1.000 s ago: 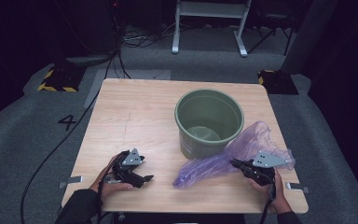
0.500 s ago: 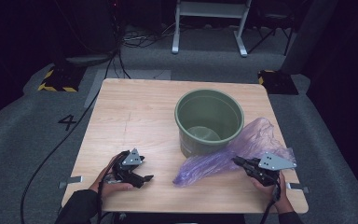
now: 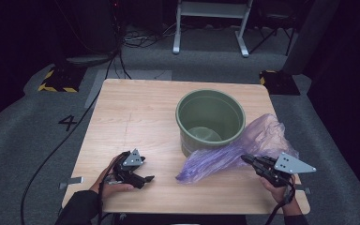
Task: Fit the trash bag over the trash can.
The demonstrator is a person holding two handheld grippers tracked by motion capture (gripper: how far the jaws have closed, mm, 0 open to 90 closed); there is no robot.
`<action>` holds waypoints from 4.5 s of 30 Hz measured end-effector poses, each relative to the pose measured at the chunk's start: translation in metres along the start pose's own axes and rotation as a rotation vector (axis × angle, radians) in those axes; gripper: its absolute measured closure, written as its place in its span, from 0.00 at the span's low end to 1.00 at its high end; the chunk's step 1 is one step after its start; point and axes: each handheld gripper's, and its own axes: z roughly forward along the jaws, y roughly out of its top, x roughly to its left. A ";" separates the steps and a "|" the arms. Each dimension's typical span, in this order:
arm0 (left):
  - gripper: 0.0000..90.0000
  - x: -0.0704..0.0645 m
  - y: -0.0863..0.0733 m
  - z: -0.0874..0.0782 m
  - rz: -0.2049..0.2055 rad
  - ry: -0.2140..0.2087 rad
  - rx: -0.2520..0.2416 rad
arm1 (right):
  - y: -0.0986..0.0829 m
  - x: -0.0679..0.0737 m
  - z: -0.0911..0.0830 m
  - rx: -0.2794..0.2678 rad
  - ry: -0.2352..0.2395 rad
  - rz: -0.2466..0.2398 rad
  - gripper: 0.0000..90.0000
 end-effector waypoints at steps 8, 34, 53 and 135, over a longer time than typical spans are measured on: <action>0.19 0.000 0.000 0.000 0.000 0.003 0.004 | 0.016 -0.001 -0.017 -0.069 -0.050 -0.008 1.00; 0.23 -0.004 0.009 -0.005 -0.019 0.071 -0.046 | 0.051 -0.017 -0.009 -0.076 -0.259 0.039 1.00; 0.23 -0.012 0.072 -0.072 0.023 0.067 -0.371 | 0.066 -0.022 0.009 -0.013 -0.327 -0.022 1.00; 0.88 -0.022 0.245 -0.015 0.362 -0.001 -0.255 | 0.094 -0.012 0.003 0.016 -0.316 -0.167 0.99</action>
